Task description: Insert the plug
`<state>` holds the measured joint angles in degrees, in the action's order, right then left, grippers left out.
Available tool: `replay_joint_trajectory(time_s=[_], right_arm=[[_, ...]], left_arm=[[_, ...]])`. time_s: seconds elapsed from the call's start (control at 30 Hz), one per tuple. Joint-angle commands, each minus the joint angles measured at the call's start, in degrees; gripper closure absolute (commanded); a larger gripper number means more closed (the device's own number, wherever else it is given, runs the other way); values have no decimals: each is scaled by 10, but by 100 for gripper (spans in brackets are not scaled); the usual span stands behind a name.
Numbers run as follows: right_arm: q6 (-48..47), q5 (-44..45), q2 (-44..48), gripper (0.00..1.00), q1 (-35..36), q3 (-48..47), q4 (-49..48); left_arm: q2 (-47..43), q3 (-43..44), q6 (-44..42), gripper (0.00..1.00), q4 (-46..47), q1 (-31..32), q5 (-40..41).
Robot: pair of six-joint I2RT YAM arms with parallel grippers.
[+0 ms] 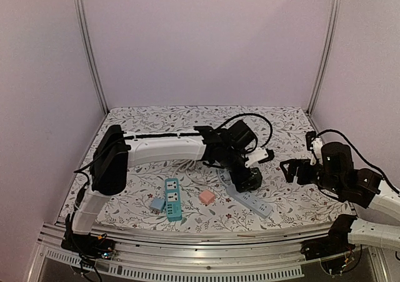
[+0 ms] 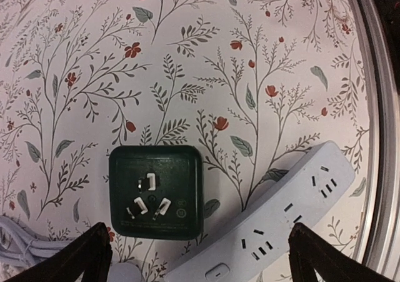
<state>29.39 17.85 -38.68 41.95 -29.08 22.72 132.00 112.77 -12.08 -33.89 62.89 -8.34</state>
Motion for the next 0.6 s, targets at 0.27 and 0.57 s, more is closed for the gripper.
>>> replay_joint_trajectory(time_s=[0.27, 0.57], right_arm=[[-14, -61, 86, 1, 1, 27, -10], [-13, -73, 87, 1, 2, 34, -14]], left_arm=[[124, 149, -20, 1, -74, -29, -19], [150, 186, -36, 10, -93, -31, -40]])
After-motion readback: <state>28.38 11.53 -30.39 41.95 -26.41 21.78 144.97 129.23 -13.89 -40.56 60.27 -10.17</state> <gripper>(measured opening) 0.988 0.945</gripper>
